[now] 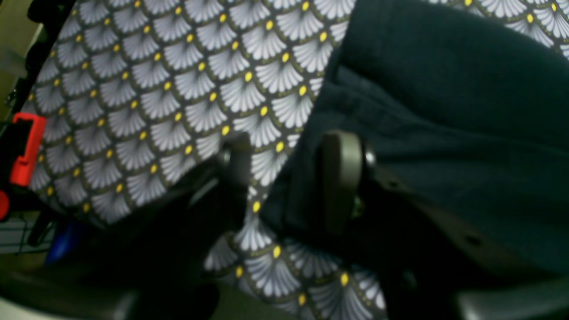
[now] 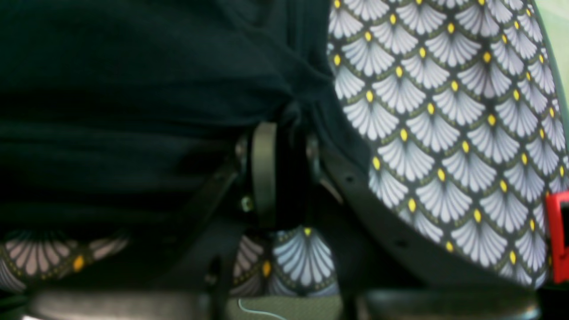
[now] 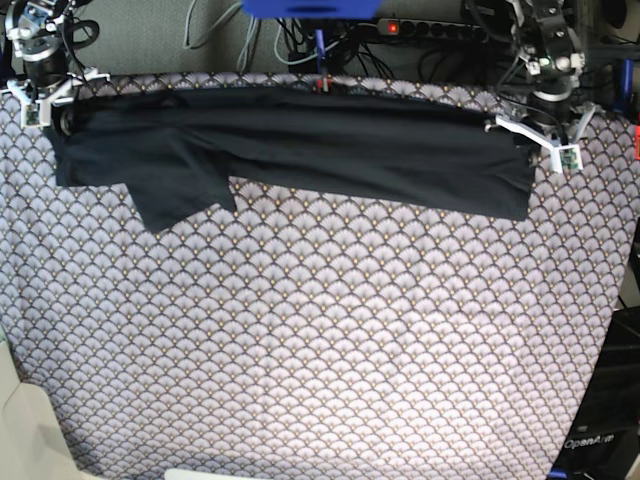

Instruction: Fold the T-shirt properly

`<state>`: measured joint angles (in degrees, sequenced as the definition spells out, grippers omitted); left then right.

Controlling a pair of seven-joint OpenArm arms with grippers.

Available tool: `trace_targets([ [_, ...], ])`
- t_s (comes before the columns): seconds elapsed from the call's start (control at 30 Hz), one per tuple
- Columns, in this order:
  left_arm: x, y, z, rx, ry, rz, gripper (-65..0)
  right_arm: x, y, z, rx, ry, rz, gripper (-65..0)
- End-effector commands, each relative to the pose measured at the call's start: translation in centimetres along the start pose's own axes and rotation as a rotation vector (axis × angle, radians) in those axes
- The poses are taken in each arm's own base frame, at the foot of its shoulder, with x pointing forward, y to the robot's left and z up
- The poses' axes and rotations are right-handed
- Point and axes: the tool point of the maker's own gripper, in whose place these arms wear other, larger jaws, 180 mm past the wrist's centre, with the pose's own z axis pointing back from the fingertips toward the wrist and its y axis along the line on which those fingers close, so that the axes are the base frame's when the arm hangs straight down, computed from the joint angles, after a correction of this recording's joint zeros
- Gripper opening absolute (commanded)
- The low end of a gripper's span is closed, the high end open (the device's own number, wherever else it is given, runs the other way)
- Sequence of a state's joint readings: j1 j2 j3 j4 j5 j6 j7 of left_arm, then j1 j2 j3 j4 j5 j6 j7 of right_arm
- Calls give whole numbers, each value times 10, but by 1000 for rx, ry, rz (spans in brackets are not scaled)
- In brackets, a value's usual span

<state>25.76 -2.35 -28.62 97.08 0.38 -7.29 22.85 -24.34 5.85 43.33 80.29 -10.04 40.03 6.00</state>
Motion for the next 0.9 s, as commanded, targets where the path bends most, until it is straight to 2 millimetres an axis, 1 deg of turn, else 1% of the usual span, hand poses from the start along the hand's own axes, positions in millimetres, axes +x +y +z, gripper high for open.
trace_targets([
  [0.0,7,5,3,11,-33,-8,-387,6,-6,2,-7,-19,12,-540],
  [0.23,12,4,4,11,-47,-7,-385,9,-6,2,-10,-25,15,-543],
  [0.27,13,4,4,11,-50,-7,-371,9,-7,2,-12,-25,15,-543],
  [0.33,14,4,4,11,-51,-7,-315,10,-8,2,-15,-28,13,-543],
  [0.47,15,4,4,10,-60,-6,-148,18,-27,1,-93,-65,-32,-540],
  [0.5,17,3,5,9,-73,-2,-114,20,-31,2,-107,-71,-36,-539],
  [0.57,19,-1,6,3,-99,8,-70,21,-32,2,-109,-73,-35,-538],
  [0.6,21,-3,7,-9,-111,5,-62,22,-32,2,-108,-76,-31,-538],
  [0.73,18,-15,6,-52,-110,4,-62,23,-33,2,-110,-80,-31,-538],
  [0.87,18,-16,6,-53,-112,10,-93,25,-34,3,-115,-85,-30,-542],
])
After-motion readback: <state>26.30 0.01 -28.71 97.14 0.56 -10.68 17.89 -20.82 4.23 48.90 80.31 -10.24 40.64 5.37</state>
